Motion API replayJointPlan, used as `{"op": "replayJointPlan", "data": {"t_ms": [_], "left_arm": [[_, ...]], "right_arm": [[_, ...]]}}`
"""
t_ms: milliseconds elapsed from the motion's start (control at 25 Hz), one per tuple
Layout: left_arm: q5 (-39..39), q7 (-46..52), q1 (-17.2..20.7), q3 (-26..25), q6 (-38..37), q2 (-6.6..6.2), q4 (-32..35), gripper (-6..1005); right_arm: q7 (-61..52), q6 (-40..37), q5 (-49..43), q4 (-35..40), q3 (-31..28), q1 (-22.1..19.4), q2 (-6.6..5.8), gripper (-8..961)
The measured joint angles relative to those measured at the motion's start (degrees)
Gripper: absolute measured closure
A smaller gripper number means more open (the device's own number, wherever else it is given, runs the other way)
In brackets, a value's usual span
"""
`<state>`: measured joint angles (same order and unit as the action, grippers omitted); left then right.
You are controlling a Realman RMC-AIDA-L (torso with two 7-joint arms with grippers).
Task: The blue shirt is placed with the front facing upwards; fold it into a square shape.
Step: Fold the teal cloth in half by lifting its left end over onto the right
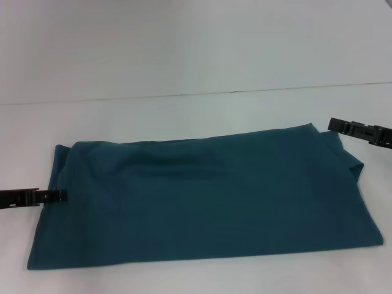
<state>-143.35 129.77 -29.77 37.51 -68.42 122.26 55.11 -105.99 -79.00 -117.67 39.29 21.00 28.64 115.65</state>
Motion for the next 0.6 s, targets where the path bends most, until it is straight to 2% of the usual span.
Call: {"op": "replayJointPlan", "data": {"t_ms": [600], "left_arm": [[-6.83, 5.00, -3.00, 1.78, -1.36, -0.38, -0.54, 118]], "right_arm": [[-0.21, -1.36, 0.58, 0.23, -0.08, -0.72, -0.35, 8]]}}
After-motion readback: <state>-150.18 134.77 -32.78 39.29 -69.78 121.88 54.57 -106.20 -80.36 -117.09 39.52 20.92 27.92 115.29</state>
